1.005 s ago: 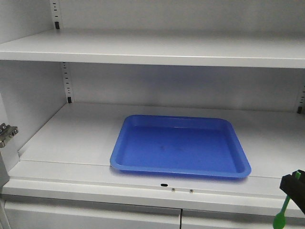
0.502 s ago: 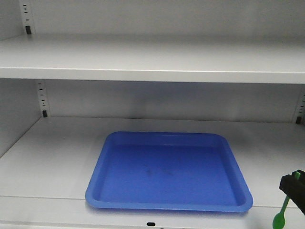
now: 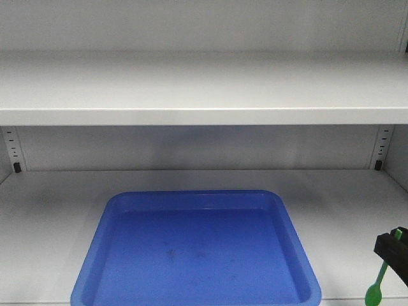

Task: Sort red and green spoons into left cabinet
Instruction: 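Extend both grippers holding the spoons toward the blue tray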

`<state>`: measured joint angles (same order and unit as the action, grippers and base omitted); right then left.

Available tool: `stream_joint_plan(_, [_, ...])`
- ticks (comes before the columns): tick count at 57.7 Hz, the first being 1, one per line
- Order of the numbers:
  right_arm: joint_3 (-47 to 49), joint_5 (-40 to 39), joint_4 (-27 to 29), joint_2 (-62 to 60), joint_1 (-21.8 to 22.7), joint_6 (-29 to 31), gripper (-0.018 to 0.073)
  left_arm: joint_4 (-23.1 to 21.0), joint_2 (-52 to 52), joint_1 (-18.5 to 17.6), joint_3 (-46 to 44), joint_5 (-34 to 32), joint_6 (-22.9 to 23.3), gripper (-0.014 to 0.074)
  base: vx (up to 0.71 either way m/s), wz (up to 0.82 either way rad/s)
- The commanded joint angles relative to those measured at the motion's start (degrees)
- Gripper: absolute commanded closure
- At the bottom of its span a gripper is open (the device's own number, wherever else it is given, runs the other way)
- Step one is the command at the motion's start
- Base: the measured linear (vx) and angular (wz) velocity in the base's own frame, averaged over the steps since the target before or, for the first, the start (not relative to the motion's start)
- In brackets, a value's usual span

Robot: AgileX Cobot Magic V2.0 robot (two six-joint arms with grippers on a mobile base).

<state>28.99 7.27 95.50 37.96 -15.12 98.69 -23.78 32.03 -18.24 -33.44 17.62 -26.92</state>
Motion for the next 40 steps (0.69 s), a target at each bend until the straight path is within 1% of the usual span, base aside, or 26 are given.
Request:
stream_joint_plan(1, [1.68,0.84,0.49,-0.16,-0.13,-0.07,0.0562,-0.92,-0.04,-0.27,-1.66,-4.46,0.24,0.0596,0.07,-0.03])
stream_joint_plan(40, [1.68,1.04,0.49,-0.16,-0.13,-0.07,0.0562,-0.92,-0.04,-0.27,-1.66,-4.46,0.24,0.0596,0.01,-0.01])
